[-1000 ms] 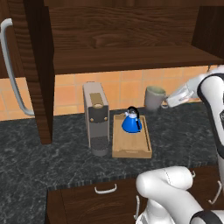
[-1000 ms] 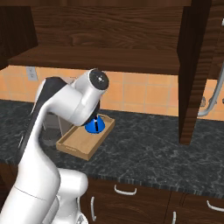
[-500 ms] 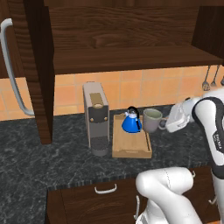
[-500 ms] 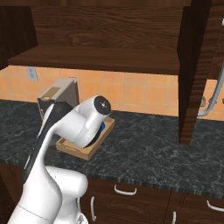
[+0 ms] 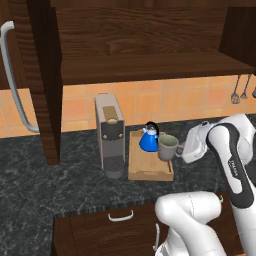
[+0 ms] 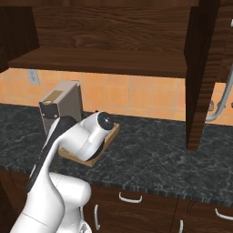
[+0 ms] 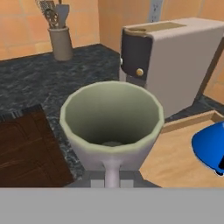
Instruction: Pick the kettle from the counter and place it on the tray. Then pick the mug from the cabinet and place it on the tray. Then close the cabinet doors.
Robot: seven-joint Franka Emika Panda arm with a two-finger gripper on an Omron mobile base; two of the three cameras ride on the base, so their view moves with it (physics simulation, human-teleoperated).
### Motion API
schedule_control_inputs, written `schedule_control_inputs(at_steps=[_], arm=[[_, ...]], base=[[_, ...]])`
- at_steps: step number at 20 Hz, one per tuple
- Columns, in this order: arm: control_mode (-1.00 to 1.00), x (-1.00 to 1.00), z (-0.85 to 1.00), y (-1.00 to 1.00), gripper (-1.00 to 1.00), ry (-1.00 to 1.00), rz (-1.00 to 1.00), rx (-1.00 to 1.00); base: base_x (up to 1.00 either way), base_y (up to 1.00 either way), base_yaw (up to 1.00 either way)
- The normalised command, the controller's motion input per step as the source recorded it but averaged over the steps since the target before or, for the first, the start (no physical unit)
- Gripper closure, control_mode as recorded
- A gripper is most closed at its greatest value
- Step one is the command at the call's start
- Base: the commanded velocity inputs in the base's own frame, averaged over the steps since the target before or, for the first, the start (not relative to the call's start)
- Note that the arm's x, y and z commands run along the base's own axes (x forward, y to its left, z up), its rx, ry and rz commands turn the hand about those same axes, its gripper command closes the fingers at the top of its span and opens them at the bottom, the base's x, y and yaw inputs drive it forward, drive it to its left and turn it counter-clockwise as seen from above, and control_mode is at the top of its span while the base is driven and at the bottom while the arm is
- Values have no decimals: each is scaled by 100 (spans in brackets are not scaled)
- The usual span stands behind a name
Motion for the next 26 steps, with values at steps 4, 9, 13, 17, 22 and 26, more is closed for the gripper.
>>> schedule_control_inputs(at_steps=[4,9,13,17,22,26], arm=[[-100,31,-15,0,100,-9,16,0],[-100,36,-32,-1,100,-4,15,0],[-100,42,-34,-2,100,-1,10,0],[-100,41,-35,-1,100,0,4,0],[-100,36,-34,0,100,0,1,-2],[-100,31,-36,0,100,1,0,-4]], base=[[0,0,0],[0,0,0],[0,0,0],[0,0,0],[0,0,0],[0,0,0]])
